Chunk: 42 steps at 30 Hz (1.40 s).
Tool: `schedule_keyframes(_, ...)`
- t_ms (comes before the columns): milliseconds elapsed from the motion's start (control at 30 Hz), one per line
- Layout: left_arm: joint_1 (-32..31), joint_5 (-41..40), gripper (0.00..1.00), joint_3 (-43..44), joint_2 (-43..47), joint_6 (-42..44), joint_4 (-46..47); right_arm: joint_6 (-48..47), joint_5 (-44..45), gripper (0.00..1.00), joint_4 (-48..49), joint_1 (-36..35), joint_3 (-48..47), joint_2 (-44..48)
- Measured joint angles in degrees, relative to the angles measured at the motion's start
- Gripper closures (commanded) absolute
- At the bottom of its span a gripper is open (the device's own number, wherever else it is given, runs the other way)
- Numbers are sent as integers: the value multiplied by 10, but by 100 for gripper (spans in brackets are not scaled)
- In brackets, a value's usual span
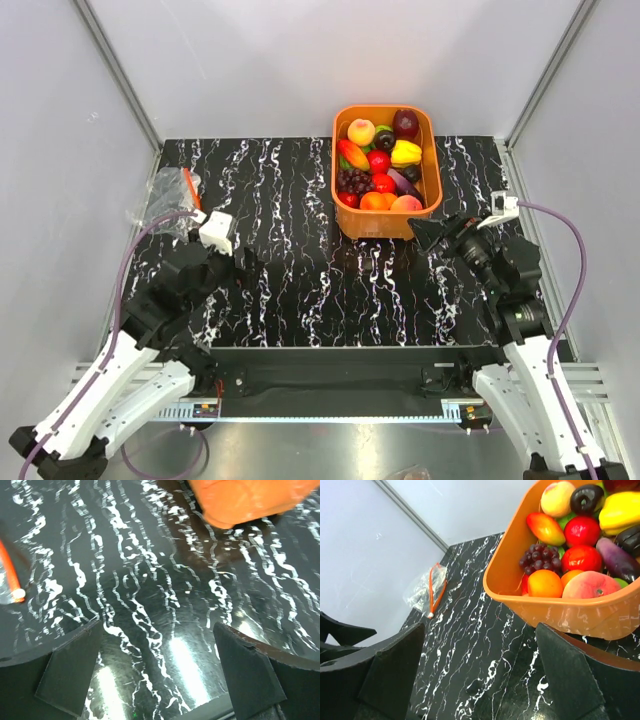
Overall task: Place the food in the zip-top bag and seal the zipper
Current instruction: Pick up the zipper food storage bag at the center of the board.
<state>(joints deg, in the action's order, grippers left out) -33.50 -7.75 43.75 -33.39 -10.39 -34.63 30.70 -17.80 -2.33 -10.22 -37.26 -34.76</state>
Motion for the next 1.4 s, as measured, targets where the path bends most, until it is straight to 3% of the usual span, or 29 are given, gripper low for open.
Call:
schedule_keyframes(300,4,-121,1,107,-156,-19,-52,-3,36,0,-29,0,29,30)
schedule_keyframes(333,9,-141,5,130,-185,-19,-60,-5,38,0,-33,0,36,37)
schedule_keyframes(400,29,-172,14,172,-248,-18,-64,-10,40,0,-39,0,51,56)
schedule_keyframes(467,59,-194,17,204,-310,-17,-63,-14,44,0,-41,0,64,78)
schedule_keyframes(633,135,-235,21,296,-469,-21,-58,-20,49,0,-40,0,86,128)
schedule_keyframes(900,190,-301,23,487,-694,8,-73,-21,46,0,-41,0,87,130)
schedule_keyframes(1200,250,-328,26,531,-825,16,-76,-20,31,0,-40,0,90,134)
schedule_keyframes(1300,263,-329,30,542,-868,16,-74,-20,22,0,-41,0,94,136)
schedule_keyframes(1400,275,-326,43,551,-905,16,-75,-20,18,0,-40,0,94,142)
